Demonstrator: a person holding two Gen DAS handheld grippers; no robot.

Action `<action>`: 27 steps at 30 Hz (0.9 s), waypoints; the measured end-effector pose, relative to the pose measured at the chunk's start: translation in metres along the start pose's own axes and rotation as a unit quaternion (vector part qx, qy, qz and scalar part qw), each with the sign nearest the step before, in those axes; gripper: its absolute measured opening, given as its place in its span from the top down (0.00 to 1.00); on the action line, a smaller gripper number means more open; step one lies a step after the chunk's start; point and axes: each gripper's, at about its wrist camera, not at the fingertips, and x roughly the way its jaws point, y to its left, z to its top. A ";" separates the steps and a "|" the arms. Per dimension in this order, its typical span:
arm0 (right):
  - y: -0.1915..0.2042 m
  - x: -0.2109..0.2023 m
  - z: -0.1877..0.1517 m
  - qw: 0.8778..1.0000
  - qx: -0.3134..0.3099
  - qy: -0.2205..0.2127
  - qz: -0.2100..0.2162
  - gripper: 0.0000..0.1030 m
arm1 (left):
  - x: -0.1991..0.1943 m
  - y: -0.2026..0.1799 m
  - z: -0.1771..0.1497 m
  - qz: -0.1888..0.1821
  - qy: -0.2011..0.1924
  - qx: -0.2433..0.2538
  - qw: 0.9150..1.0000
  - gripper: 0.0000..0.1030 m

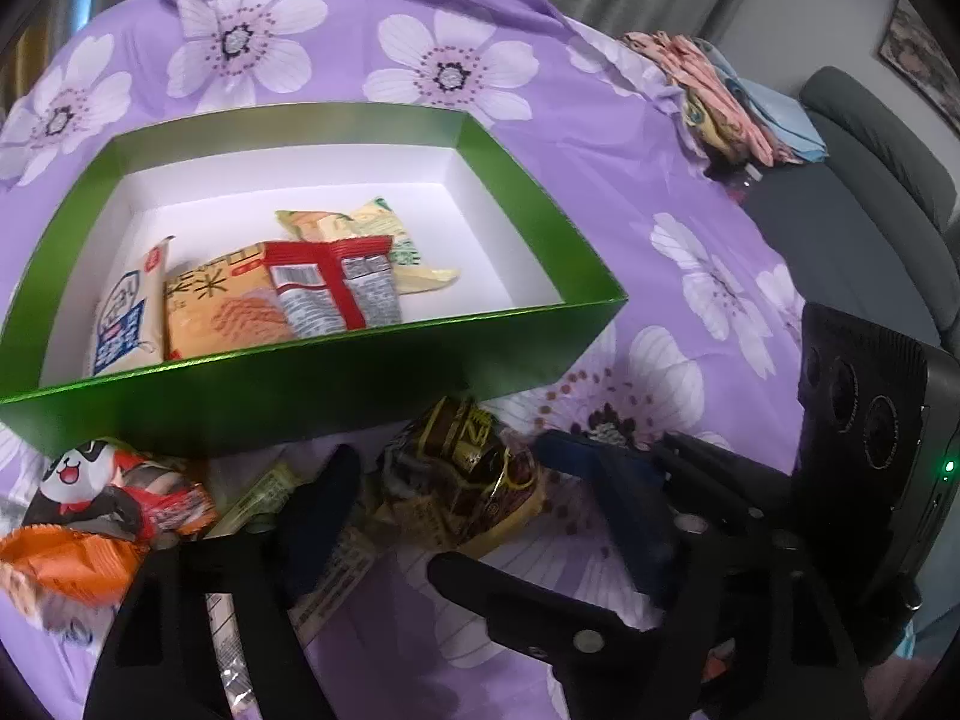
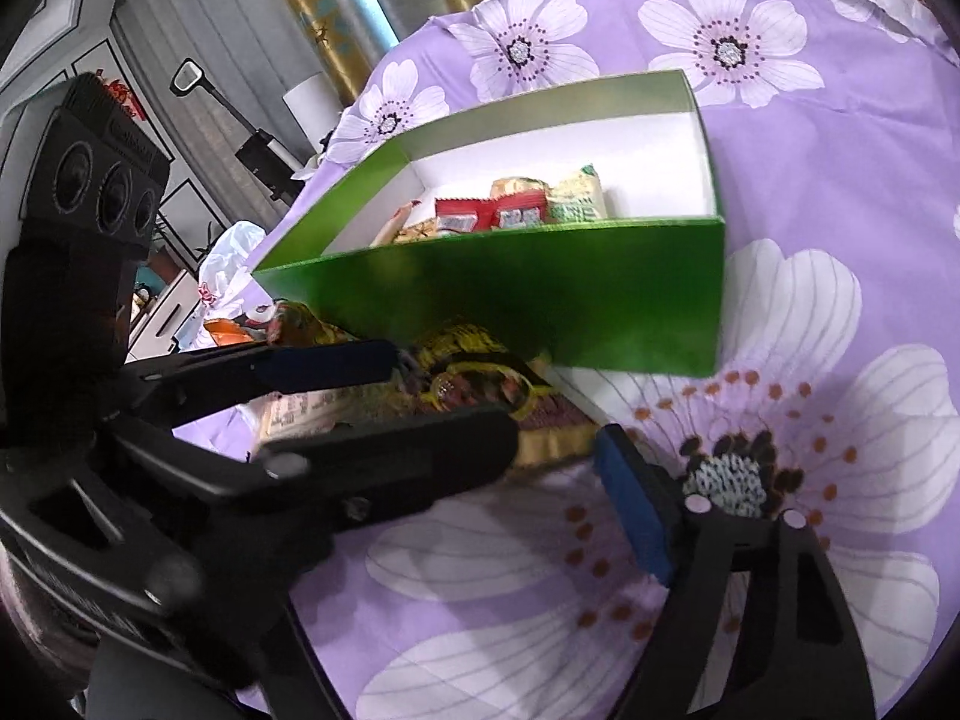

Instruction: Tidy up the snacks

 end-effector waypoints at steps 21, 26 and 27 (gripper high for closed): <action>-0.008 0.003 0.005 1.000 0.006 0.009 0.008 0.57 | 0.014 -0.001 0.011 0.001 0.029 0.004 1.000 0.56; -0.006 -0.002 0.005 1.000 0.010 -0.004 0.004 0.58 | 0.009 -0.005 0.010 -0.001 0.024 0.006 1.000 0.56; -0.006 -0.004 0.004 1.000 0.010 -0.006 0.003 0.58 | 0.007 -0.007 0.010 -0.002 0.022 0.007 1.000 0.56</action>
